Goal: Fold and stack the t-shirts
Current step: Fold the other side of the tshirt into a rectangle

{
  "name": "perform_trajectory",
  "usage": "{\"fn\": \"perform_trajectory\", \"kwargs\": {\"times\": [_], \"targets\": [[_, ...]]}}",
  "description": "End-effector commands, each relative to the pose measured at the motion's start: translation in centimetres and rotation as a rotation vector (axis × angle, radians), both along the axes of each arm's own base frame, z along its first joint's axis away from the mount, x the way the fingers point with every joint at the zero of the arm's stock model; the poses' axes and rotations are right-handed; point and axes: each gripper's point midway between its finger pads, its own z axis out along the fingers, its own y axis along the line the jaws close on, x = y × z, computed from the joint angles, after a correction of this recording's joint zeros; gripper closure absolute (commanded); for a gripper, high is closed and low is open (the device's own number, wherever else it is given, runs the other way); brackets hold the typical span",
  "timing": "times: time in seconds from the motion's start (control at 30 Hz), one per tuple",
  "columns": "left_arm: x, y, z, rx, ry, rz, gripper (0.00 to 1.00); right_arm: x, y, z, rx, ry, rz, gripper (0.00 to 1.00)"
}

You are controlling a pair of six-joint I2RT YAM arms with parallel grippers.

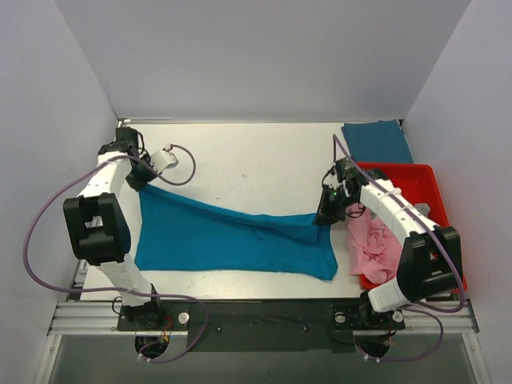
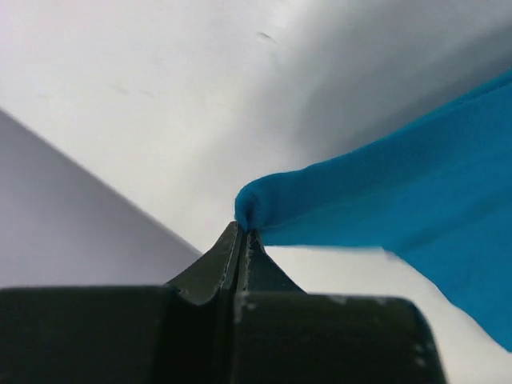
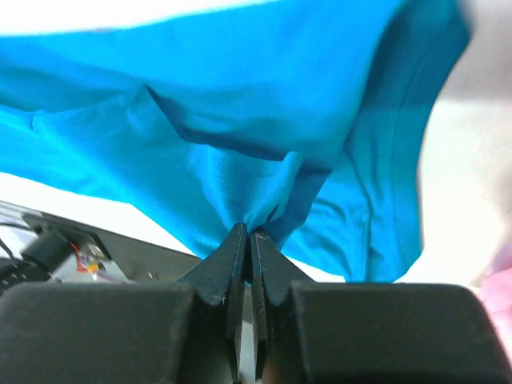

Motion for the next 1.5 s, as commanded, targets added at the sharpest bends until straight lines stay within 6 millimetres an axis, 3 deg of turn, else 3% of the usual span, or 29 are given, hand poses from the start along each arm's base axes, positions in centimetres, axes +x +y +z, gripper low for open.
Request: {"fn": "perform_trajectory", "kwargs": {"times": [0.0, 0.07, 0.13, 0.37, 0.47, 0.6, 0.8, 0.83, 0.93, 0.97, 1.0, 1.03, 1.07, 1.1, 1.17, 1.27, 1.37, 1.47], "targets": [[8.0, 0.2, 6.5, -0.043, -0.344, 0.122, 1.0, 4.3, -1.9, 2.8, -0.09, -0.08, 0.022, 1.0], [8.4, 0.2, 7.1, -0.049, -0.381, 0.139, 1.0, 4.9, -2.1, 3.8, -0.106, -0.1, 0.039, 1.0], [7.3, 0.1, 5.7, -0.039, -0.344, 0.126, 1.0, 4.6, -1.8, 3.9, -0.095, -0.106, 0.053, 1.0], [1.4, 1.4, -1.1, 0.052, -0.188, 0.091, 1.0, -2.5, 1.3, -0.9, -0.044, 0.062, 0.133, 1.0], [1.2, 2.2, -1.8, 0.086, -0.183, 0.077, 1.0, -4.7, 1.3, -2.3, -0.056, 0.122, 0.131, 1.0], [1.2, 2.8, -2.9, 0.128, -0.169, 0.04, 1.0, -6.1, 1.0, -3.8, -0.054, 0.16, 0.115, 1.0], [0.9, 3.0, -3.3, 0.142, -0.109, 0.0, 0.98, -6.0, 1.5, -4.4, -0.046, 0.165, 0.107, 1.0], [0.4, 2.9, -3.3, 0.14, -0.088, -0.009, 0.82, -6.0, 1.4, -4.5, -0.047, 0.168, 0.107, 1.0], [-0.8, 2.6, -2.5, 0.127, -0.03, -0.083, 0.55, -6.0, 1.6, -4.6, -0.042, 0.171, 0.111, 1.0], [-2.1, 2.0, -2.2, 0.101, 0.029, -0.128, 0.53, -6.0, 1.7, -4.5, -0.041, 0.172, 0.111, 1.0], [-2.2, 1.6, -1.1, 0.085, 0.046, -0.157, 0.51, -6.0, 1.7, -4.5, -0.04, 0.171, 0.117, 1.0], [-4.7, 0.3, -1.1, 0.008, 0.151, -0.208, 0.5, -5.9, 1.8, -4.5, -0.039, 0.167, 0.122, 1.0], [-4.3, -0.3, 0.1, -0.016, 0.152, -0.235, 0.5, -6.0, 1.7, -4.6, -0.047, 0.167, 0.123, 1.0], [-5.8, -1.4, 0.3, -0.074, 0.211, -0.254, 0.49, -6.0, 1.6, -4.7, -0.05, 0.169, 0.123, 1.0], [-5.4, -2.6, 0.8, -0.106, 0.21, -0.256, 0.51, -6.1, 1.4, -5.0, -0.06, 0.172, 0.126, 1.0], [-4.3, -3.6, -0.2, -0.092, 0.174, -0.241, 0.63, -6.0, 1.4, -5.2, -0.061, 0.175, 0.126, 1.0], [-3.1, -3.8, -1.1, -0.111, 0.171, -0.236, 0.63, -5.9, 1.6, -5.2, -0.053, 0.174, 0.132, 1.0], [-2.3, -3.5, -2.1, -0.118, 0.273, -0.212, 0.6, -5.8, 1.5, -5.3, -0.057, 0.17, 0.143, 1.0]]}}
